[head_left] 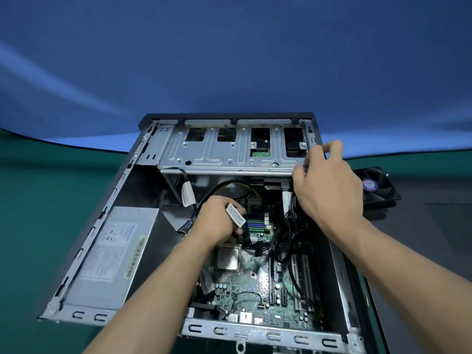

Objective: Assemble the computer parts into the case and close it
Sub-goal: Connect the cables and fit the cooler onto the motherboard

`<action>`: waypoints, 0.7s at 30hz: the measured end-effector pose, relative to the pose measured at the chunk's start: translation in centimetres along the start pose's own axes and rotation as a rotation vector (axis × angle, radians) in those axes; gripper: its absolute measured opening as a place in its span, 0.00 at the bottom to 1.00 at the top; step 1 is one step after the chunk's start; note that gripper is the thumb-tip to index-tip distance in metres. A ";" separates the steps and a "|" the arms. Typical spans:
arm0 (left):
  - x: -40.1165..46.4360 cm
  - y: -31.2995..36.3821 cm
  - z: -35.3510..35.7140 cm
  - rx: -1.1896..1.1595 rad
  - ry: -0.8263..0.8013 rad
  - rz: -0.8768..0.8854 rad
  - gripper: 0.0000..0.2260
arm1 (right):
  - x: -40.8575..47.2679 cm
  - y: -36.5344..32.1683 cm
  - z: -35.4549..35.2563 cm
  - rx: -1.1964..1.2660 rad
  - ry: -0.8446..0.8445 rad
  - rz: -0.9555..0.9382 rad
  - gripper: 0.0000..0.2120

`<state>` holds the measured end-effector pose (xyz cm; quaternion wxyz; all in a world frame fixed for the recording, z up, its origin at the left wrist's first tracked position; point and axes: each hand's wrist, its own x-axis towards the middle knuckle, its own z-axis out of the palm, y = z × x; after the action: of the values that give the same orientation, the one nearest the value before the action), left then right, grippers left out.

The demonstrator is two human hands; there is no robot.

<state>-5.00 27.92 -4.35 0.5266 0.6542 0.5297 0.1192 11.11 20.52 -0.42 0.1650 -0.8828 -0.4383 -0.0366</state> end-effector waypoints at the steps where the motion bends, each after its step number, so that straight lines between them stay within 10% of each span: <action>1: 0.0 0.2 0.0 -0.133 0.003 -0.023 0.05 | 0.0 0.0 -0.1 0.002 -0.006 0.004 0.15; 8: 1.2 0.7 1.2 -0.535 -0.075 -0.074 0.08 | 0.1 0.1 0.0 -0.023 -0.026 0.013 0.14; 21: 2.1 -1.4 1.6 0.413 0.189 -0.048 0.05 | 0.1 0.0 0.0 -0.007 -0.032 0.013 0.14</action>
<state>-3.74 28.57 -6.99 0.3319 0.7211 0.6055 0.0563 11.12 20.57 -0.37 0.1552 -0.8866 -0.4351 -0.0229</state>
